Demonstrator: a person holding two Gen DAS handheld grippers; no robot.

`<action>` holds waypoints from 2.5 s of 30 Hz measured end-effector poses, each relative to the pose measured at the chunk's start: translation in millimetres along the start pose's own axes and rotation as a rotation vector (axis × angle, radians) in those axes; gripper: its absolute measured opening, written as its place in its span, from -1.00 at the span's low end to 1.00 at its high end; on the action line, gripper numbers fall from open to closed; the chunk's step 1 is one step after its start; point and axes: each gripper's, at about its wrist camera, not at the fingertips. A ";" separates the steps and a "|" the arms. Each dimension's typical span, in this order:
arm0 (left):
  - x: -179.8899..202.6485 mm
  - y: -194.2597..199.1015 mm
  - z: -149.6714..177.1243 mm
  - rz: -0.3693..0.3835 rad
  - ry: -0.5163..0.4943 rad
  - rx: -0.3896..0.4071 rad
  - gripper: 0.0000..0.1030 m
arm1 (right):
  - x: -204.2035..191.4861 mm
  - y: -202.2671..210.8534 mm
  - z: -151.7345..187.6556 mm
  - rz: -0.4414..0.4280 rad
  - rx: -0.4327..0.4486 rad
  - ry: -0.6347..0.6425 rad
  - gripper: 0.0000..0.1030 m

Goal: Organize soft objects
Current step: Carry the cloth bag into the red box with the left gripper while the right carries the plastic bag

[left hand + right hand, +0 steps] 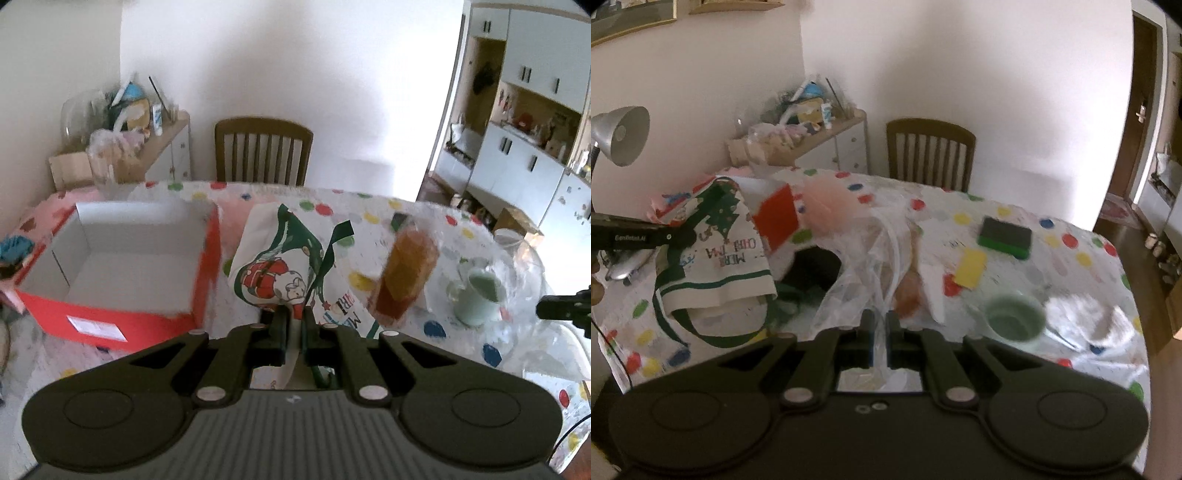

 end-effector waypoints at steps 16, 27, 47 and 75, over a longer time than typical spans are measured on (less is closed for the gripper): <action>-130.8 23.2 -74.2 -0.011 -0.029 0.125 -0.85 | -124.1 -70.0 -105.1 -0.048 0.046 0.099 -0.89; -184.8 8.4 -100.8 -0.127 -0.105 0.177 -0.85 | -188.6 -150.5 -149.0 -0.038 0.020 0.134 -0.89; -218.3 -97.2 -80.3 -0.200 -0.267 0.038 -0.85 | -245.9 -283.9 -155.2 0.060 -0.082 0.240 -0.88; -253.3 -199.3 -44.7 -0.073 -0.262 -0.381 -0.82 | -289.3 -348.7 -109.0 0.039 -0.278 0.450 -0.60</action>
Point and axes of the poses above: each gripper's, at about its wrist camera, not at the fingertips, and y roughly against the way its jaws point, x to its right, z to its underside, and after that the axes turned 3 degrees about -y, right-handed
